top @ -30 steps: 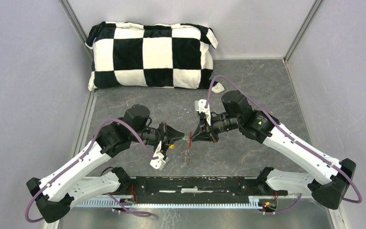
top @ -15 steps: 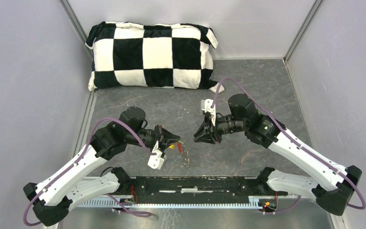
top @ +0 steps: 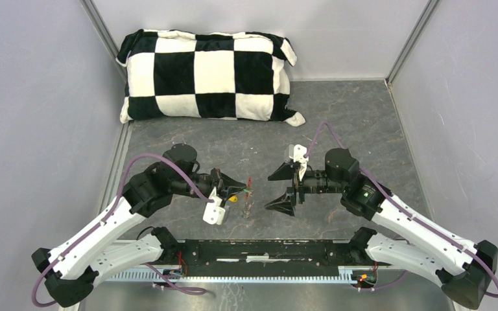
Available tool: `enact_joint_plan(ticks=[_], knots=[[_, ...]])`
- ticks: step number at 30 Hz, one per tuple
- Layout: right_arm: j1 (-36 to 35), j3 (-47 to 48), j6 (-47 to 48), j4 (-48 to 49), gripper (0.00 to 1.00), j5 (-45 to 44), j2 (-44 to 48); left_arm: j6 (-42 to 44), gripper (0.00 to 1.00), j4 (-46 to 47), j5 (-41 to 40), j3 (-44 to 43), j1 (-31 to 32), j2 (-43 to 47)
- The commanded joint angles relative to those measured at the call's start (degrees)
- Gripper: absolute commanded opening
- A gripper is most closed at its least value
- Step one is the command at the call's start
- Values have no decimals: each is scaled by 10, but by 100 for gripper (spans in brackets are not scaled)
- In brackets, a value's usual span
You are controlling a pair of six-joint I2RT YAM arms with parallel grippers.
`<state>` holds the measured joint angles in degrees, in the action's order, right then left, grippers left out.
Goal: Put the keys on the keyring
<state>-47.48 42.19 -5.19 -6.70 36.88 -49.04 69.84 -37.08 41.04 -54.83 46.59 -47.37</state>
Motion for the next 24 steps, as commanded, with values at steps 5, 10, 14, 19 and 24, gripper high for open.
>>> enact_joint_plan(ticks=[5, 10, 14, 19, 24], knots=[[-97, -15, -25, 108, 98, -209, -8, -56, 2, 31, -24, -34, -2, -28], [-187, -16, -17, 105, 98, -400, -30, -71, 2, 31, -65, -48, -2, -52], [-243, -23, -20, 106, 98, -554, -45, -45, 2, 20, -85, -58, -2, -63], [-272, -40, -6, 140, 98, -678, -69, -63, 2, -13, -95, -110, -2, -96], [-275, -76, 25, 224, 92, -716, -74, -145, 2, -15, -85, -139, -2, -106]])
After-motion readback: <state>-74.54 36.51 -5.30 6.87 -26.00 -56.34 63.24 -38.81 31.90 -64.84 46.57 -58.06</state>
